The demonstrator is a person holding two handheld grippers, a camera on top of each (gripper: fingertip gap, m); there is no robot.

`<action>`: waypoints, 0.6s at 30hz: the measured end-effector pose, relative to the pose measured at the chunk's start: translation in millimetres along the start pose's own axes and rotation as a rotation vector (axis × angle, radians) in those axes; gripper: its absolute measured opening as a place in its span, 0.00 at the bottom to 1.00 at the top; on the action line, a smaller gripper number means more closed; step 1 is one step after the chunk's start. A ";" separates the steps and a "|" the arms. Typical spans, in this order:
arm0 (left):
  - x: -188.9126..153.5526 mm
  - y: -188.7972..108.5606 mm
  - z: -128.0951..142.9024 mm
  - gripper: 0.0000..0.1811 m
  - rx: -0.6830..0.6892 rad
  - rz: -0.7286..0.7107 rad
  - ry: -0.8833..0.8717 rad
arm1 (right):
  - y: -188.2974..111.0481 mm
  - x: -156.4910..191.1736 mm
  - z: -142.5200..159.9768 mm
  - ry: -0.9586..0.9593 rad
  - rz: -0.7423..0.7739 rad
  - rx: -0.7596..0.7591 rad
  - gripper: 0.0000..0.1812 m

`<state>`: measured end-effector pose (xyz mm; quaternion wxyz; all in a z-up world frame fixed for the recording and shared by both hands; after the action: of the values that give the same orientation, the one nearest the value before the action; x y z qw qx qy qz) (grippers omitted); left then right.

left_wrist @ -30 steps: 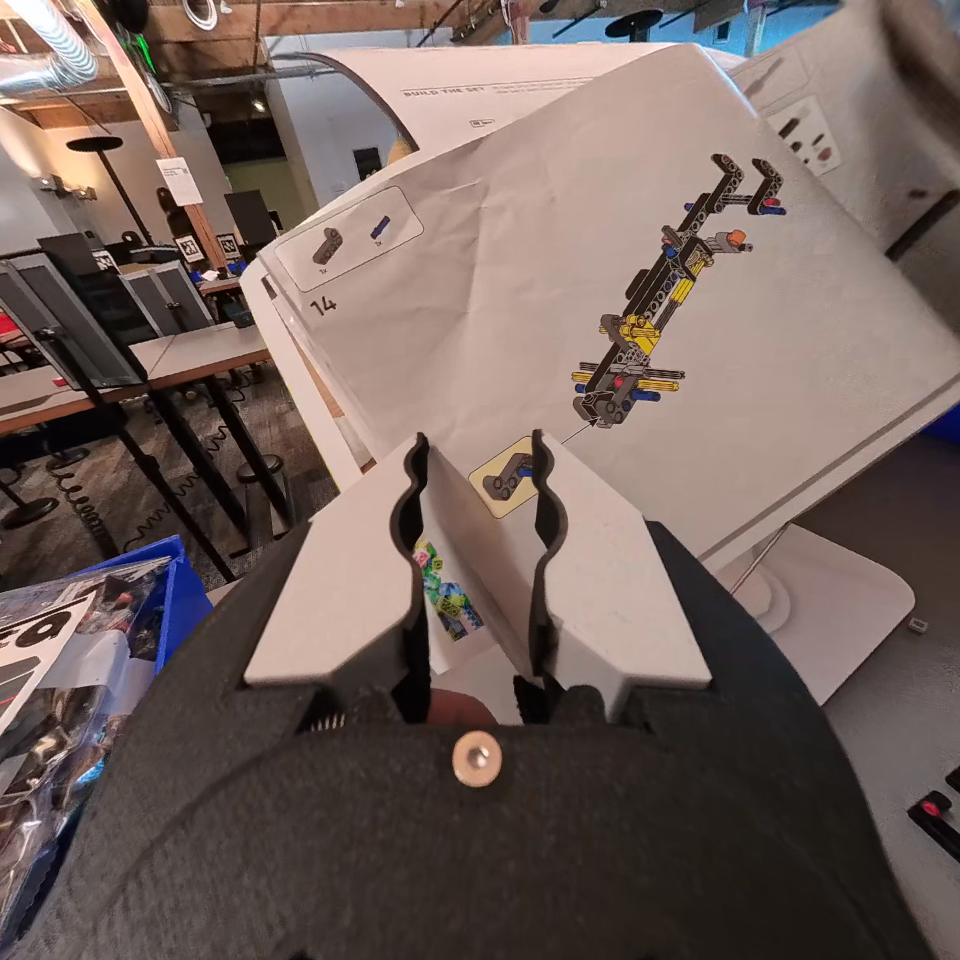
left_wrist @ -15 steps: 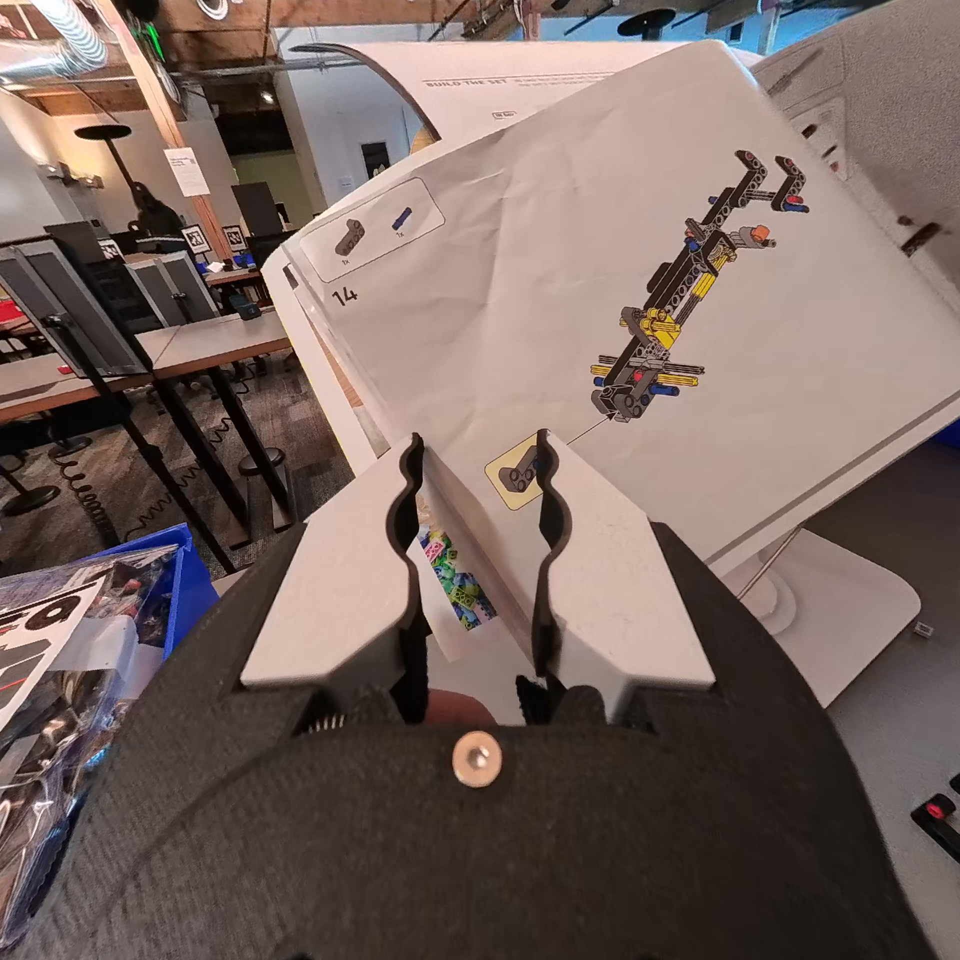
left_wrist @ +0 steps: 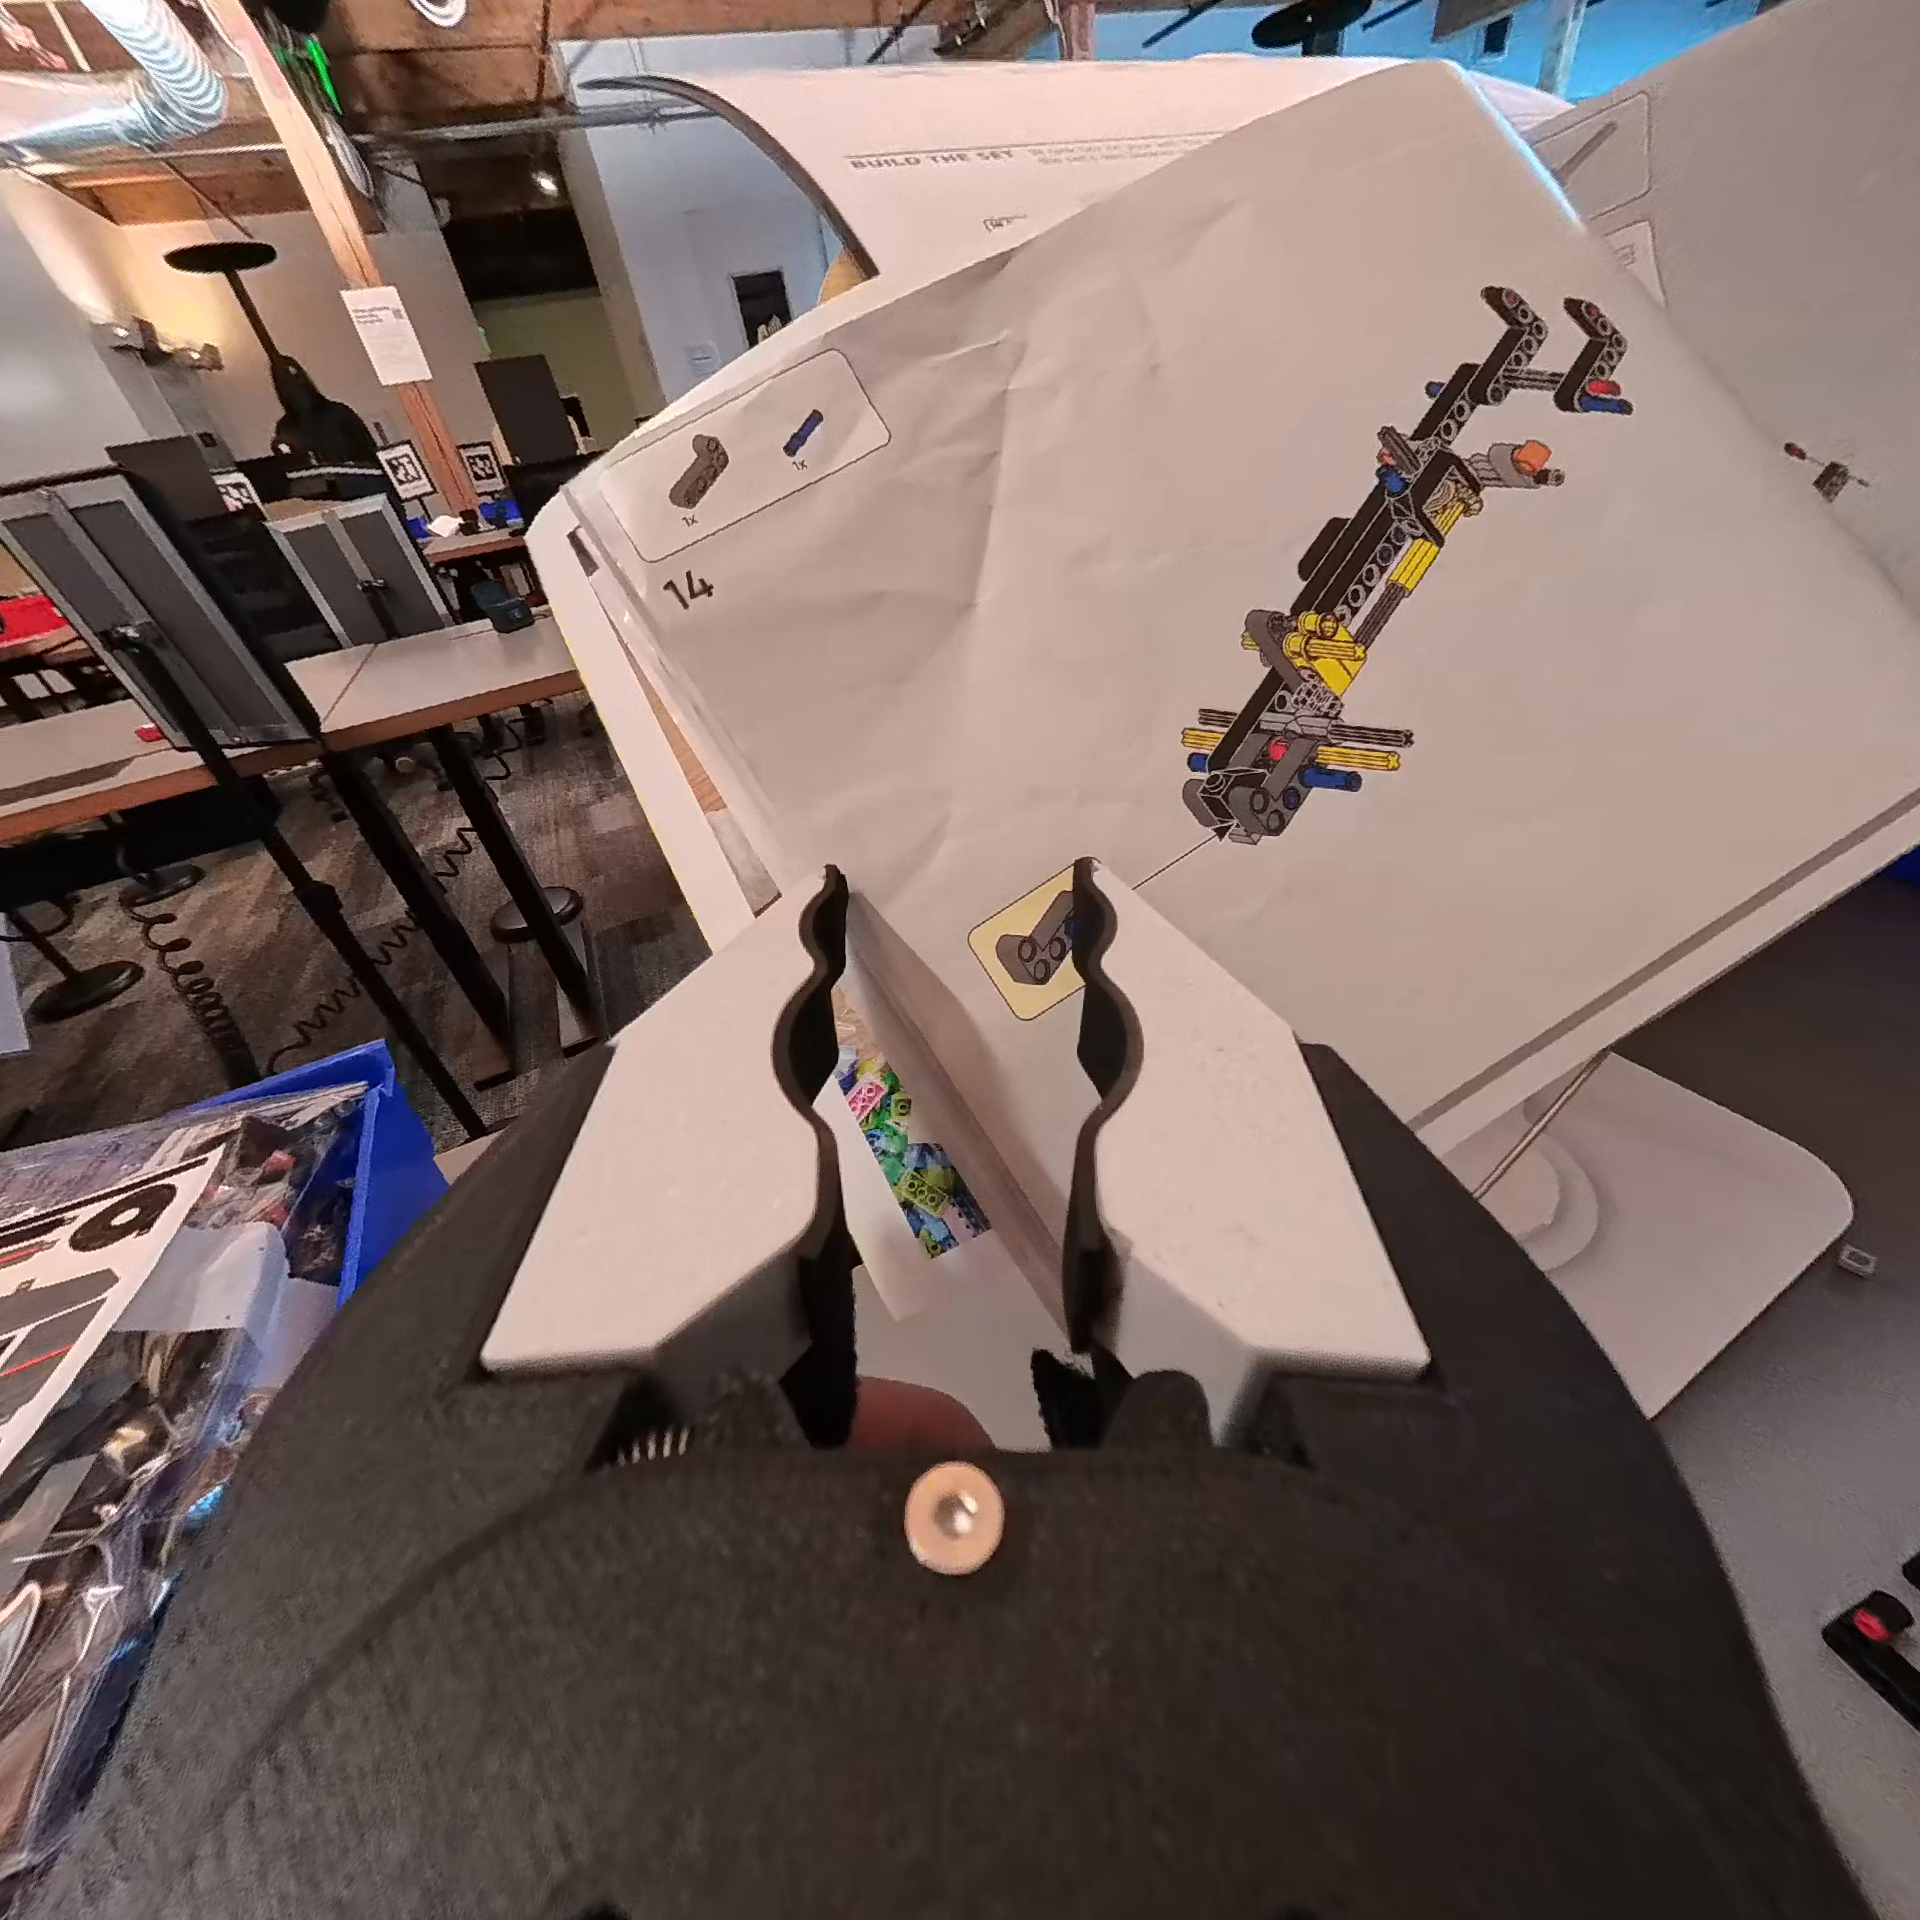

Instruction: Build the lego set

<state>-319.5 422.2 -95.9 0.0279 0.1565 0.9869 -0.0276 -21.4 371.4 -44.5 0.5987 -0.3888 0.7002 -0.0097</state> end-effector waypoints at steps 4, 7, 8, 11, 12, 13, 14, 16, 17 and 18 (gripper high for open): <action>0.4 0.0 0.4 0.23 -0.003 -0.001 -0.005 | 23.4 -48.3 60.9 0.088 0.158 0.098 0.30; 1.6 0.2 0.3 0.24 -0.006 -0.008 -0.004 | 32.9 -78.7 97.6 0.235 0.171 0.078 0.35; 2.4 0.3 0.0 0.25 -0.006 -0.016 -0.002 | 34.6 -86.2 106.8 0.261 0.174 0.078 0.37; 3.5 -1.4 -3.9 0.23 -0.021 -0.049 0.031 | 39.3 -101.8 127.7 0.269 0.174 0.102 0.38; 0.0 -2.9 -7.2 0.23 -0.037 -0.035 0.043 | 41.2 -105.2 132.3 0.280 0.159 0.095 0.37; -5.0 -5.0 -12.4 0.23 -0.061 -0.014 0.047 | 43.7 -106.6 135.9 0.299 0.123 0.082 0.38; -11.7 -7.3 -18.1 0.23 -0.084 0.019 0.046 | 45.9 -109.2 139.8 0.324 0.099 0.070 0.38; -27.4 -10.1 -25.1 0.24 -0.106 0.092 0.056 | 47.9 -115.2 145.3 0.359 0.075 0.037 0.39; -34.4 -9.8 -25.2 0.24 -0.100 0.116 0.074 | 48.3 -117.2 146.7 0.377 0.059 0.018 0.39; -41.9 -8.7 -22.9 0.24 -0.082 0.149 0.096 | 48.9 -119.2 148.4 0.395 0.048 0.009 0.39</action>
<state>-283.5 402.6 -70.0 -0.0111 0.2294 0.9730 0.0227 75.8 538.8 -10.8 0.4514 -0.3597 0.8132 -0.0745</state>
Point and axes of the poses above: each gripper's, where its closed fingertips meet, y out along the fingers, z out of its underside, x = y × z across the jaws, the point moved 5 cm from there along -y, back along the fingers, and after that the axes turned 12 degrees about -y, right-handed, at the moved point
